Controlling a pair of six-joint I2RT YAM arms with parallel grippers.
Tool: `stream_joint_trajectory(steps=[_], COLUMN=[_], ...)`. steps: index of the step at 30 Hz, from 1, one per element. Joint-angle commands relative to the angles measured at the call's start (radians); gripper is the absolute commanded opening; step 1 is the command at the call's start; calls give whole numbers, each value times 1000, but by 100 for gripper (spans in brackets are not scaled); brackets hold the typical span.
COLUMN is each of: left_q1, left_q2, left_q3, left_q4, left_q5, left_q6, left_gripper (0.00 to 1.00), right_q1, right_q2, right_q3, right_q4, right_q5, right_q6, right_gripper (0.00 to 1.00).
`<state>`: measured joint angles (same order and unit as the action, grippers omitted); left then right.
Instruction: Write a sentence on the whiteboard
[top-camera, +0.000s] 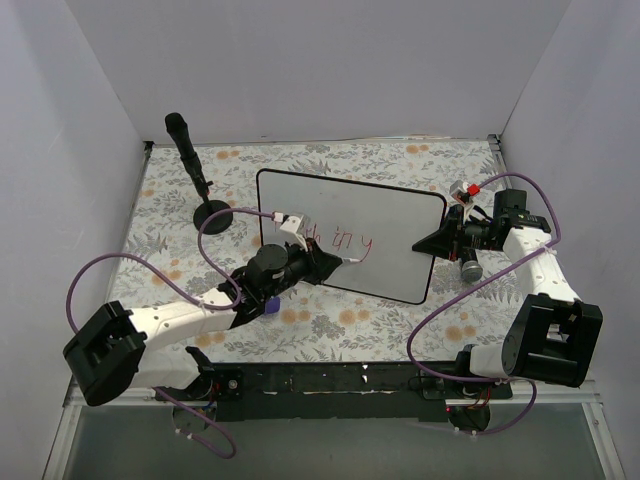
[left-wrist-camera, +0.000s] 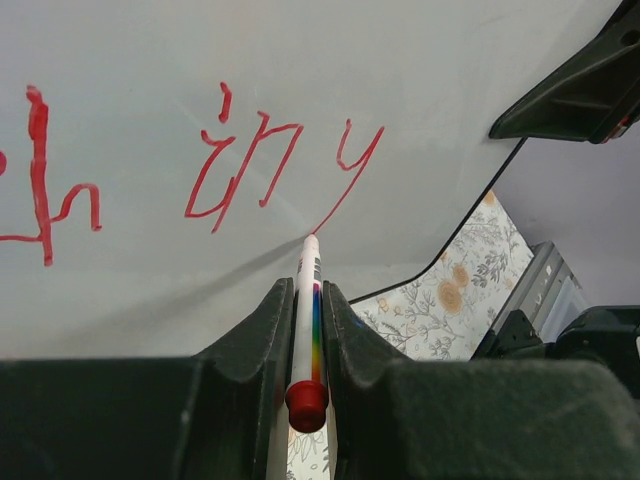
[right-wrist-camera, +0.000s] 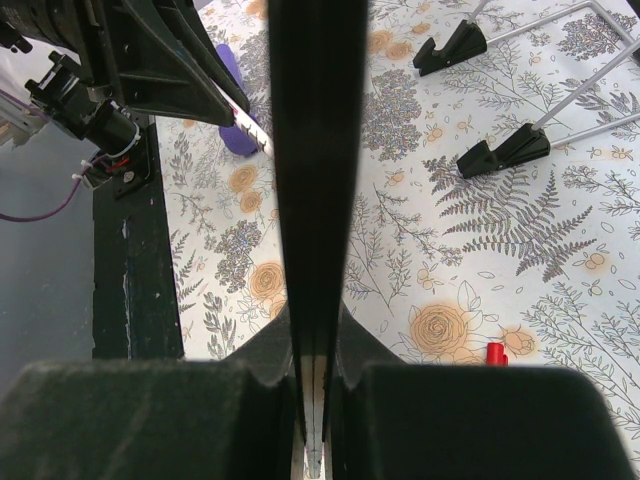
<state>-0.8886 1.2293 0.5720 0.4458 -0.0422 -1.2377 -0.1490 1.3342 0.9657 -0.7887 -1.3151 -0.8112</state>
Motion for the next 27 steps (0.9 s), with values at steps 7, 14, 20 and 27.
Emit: stream_joint_trajectory(steps=[7, 14, 20, 27], left_q1=[4, 4, 4, 4], left_q2=[-54, -68, -157, -264], left_q3=[31, 68, 65, 49], left_q4=[-62, -41, -44, -121], left_q5=[-96, -44, 21, 41], left_q6=[59, 78, 64, 78], left_gripper=[0, 0, 0, 0], right_q1=[9, 8, 8, 8], right_q2=[-15, -17, -20, -43], right_q3=[5, 4, 5, -8], right_q4=[8, 8, 5, 25], right_q5=[27, 30, 28, 33], right_q6=[-26, -28, -28, -16], right_gripper=[1, 1, 1, 1])
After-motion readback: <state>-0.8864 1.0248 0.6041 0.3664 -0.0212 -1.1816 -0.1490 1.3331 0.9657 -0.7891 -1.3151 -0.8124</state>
